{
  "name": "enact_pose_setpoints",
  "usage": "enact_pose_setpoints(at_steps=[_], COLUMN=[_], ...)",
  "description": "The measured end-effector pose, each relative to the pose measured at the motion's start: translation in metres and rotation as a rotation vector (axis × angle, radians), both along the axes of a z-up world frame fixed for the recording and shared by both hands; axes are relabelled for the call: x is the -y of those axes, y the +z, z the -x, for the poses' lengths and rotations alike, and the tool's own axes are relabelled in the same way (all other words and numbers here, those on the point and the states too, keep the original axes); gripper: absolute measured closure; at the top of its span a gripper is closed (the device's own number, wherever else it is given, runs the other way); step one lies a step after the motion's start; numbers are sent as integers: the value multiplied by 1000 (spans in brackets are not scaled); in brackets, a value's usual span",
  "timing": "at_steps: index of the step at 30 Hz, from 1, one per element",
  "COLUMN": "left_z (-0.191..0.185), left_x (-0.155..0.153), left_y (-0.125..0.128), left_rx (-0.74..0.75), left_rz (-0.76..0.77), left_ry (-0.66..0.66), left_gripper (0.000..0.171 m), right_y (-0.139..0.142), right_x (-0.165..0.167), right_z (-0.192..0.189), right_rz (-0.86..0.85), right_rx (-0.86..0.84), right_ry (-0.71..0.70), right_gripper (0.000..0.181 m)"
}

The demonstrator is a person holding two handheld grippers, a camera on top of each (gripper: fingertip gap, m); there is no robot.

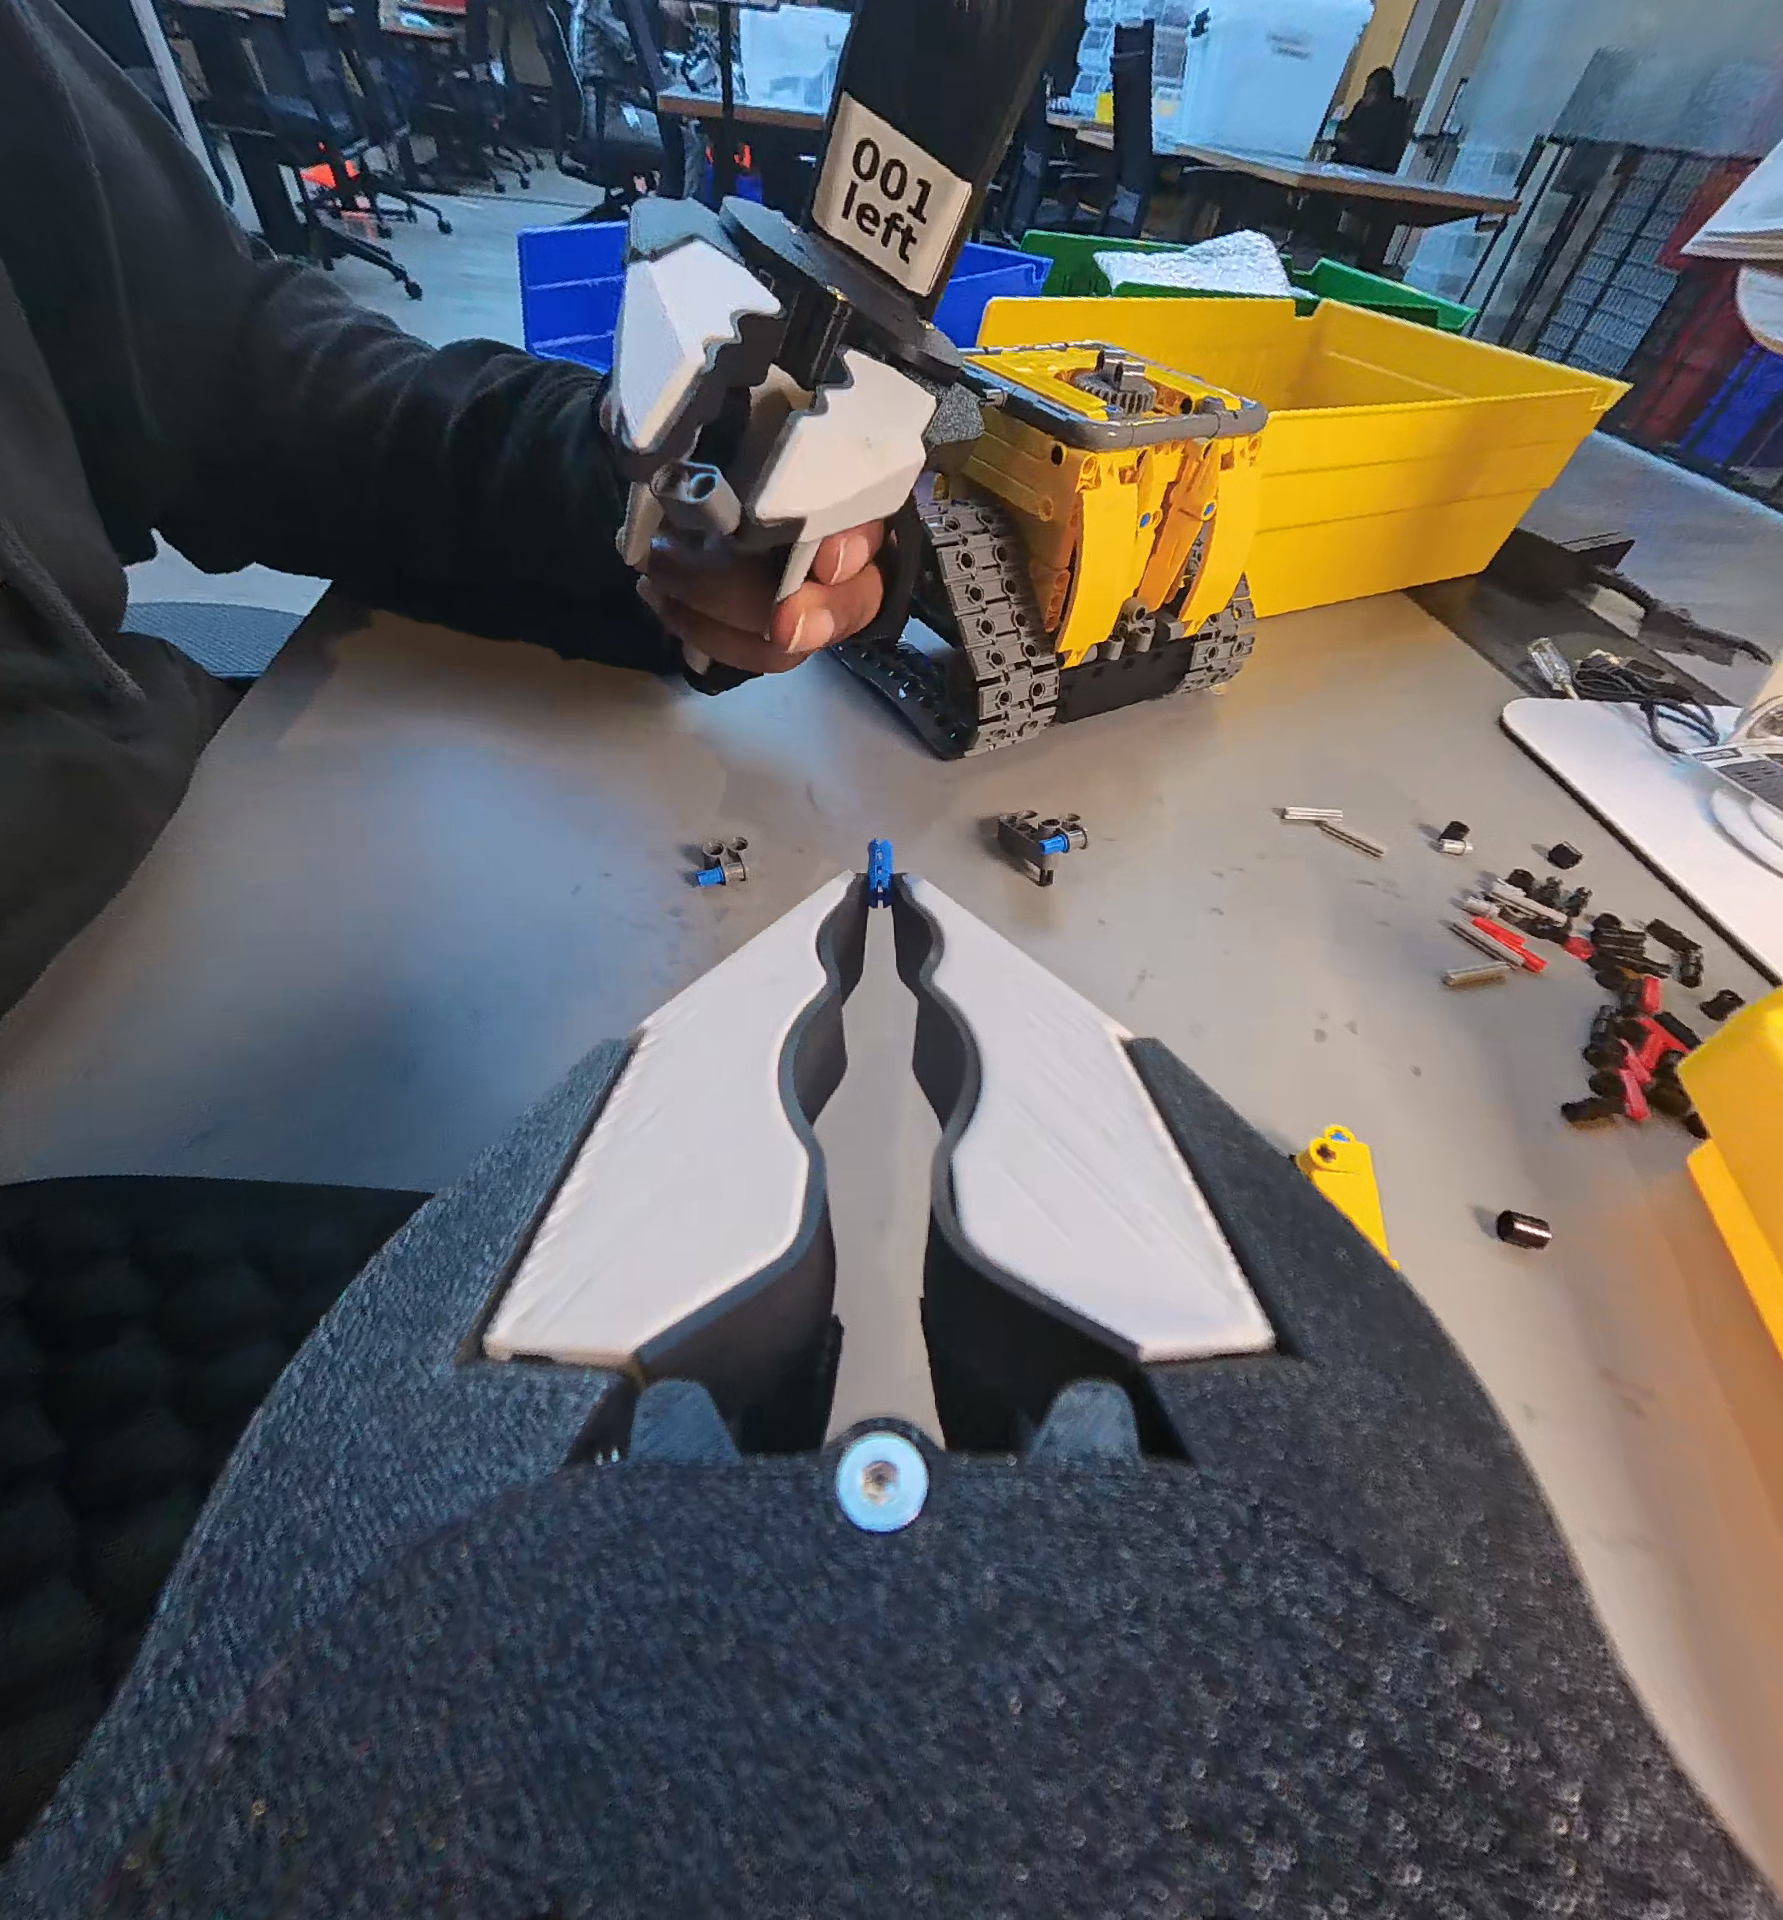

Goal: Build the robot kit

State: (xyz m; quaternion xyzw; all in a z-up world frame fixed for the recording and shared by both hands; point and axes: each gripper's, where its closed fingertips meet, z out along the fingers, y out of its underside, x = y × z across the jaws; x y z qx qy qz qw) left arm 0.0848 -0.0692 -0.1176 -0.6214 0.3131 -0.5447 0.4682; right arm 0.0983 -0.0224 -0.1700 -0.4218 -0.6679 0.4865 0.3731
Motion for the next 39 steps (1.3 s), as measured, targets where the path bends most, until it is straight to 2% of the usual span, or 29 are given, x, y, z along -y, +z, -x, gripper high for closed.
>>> enact_pose_setpoints(at_steps=[3,12,16,26,39], left_z=[-1,7,18,35,63], left_x=[-4,-27,-31,-31,-14], left_y=[-7,-100,-121,-130,-126], left_rx=[-53,-710,-878,-971,-926], left_rz=[-8,-40,-59,-47,-8], left_ry=[29,207,247,274,329], left_gripper=[157,157,157,157,157], right_y=[1,-4,-6,-8,-9], right_x=[1,-11,-12,-13,-14], right_z=[0,4,5,5,5], right_rz=[-1,-39,-56,-51,-44], right_rx=[-8,-1,8,17,25], right_ry=[-2,-69,-79,-79,-79], right_gripper=[177,177,177,177,177])
